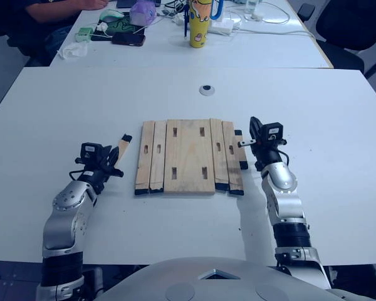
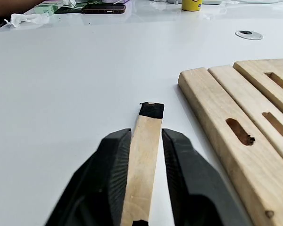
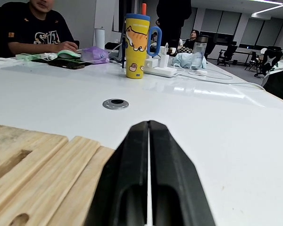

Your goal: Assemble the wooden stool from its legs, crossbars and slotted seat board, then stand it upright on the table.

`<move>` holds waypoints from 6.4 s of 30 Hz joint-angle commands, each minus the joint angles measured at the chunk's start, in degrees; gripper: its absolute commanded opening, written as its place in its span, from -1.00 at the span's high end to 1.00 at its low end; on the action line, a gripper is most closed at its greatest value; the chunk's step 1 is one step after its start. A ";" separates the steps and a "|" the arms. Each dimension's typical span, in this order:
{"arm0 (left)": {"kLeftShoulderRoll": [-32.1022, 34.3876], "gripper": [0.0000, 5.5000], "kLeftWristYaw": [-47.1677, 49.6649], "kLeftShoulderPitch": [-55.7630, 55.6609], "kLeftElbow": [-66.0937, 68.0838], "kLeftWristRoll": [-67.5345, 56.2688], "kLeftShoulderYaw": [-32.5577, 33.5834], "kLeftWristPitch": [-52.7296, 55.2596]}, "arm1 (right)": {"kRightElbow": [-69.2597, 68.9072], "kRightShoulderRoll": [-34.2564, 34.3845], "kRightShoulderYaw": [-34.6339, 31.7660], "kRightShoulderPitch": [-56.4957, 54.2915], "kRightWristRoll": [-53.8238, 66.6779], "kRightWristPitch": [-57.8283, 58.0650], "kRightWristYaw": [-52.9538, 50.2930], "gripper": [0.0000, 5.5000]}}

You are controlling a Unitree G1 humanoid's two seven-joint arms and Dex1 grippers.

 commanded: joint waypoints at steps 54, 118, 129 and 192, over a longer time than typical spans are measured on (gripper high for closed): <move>1.66 0.52 -4.99 -6.76 -6.76 10.00 -10.50 -25.73 | -10.58 1.14 -10.25 -24.63 63.41 61.80 5.84 0.63; 1.27 0.15 -7.55 -4.13 -7.32 7.91 -12.17 -21.98 | -8.56 -2.38 -13.31 -23.88 63.76 49.08 -10.41 0.84; -4.93 0.64 2.83 -3.34 -2.59 4.54 -3.40 -15.67 | -27.24 -6.26 -8.90 -9.01 46.71 45.67 -13.75 0.84; -9.79 1.00 8.02 -1.98 -6.27 2.32 -0.66 -9.72 | -9.36 -4.52 7.96 9.28 7.07 12.25 0.44 0.84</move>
